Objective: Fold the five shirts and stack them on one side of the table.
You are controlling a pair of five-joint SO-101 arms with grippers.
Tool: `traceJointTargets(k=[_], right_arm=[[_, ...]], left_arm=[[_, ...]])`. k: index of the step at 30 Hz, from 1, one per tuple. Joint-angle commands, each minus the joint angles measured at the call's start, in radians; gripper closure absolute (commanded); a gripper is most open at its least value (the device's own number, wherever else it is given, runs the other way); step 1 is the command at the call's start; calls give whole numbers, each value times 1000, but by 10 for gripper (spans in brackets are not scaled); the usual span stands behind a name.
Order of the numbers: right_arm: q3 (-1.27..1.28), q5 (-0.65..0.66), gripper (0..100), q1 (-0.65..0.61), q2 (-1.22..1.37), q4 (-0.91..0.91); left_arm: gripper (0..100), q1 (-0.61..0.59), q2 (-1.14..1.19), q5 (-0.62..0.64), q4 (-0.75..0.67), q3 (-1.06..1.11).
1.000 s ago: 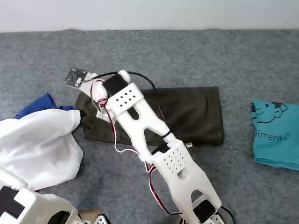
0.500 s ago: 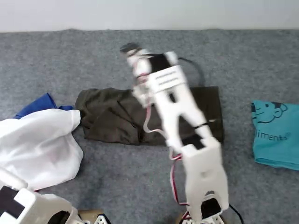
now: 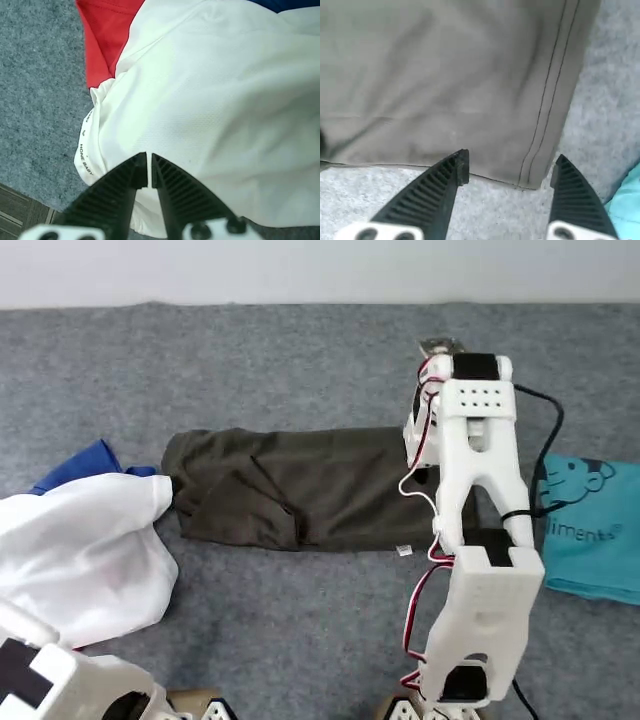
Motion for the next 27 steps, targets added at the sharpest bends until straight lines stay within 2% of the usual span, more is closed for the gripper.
traceJointTargets(k=[1,10,18,20,24,27], right_arm=[[23,-8,727,30,-28,-85],[29,-8,727,97,99,-234],[31,-9,732,94,237,-257],[31,-6,777,91,262,-255],[31,-9,977,91,280,-254],[29,-3,981,101,280,-232]], left_arm=[[963,-2,-18,-14,23,-12],[963,-2,-18,-14,23,-12],[963,-2,-18,-14,23,-12],[963,-2,-18,-14,23,-12],[963,-2,-18,-14,23,-12],[963,3,-18,-14,23,-12]])
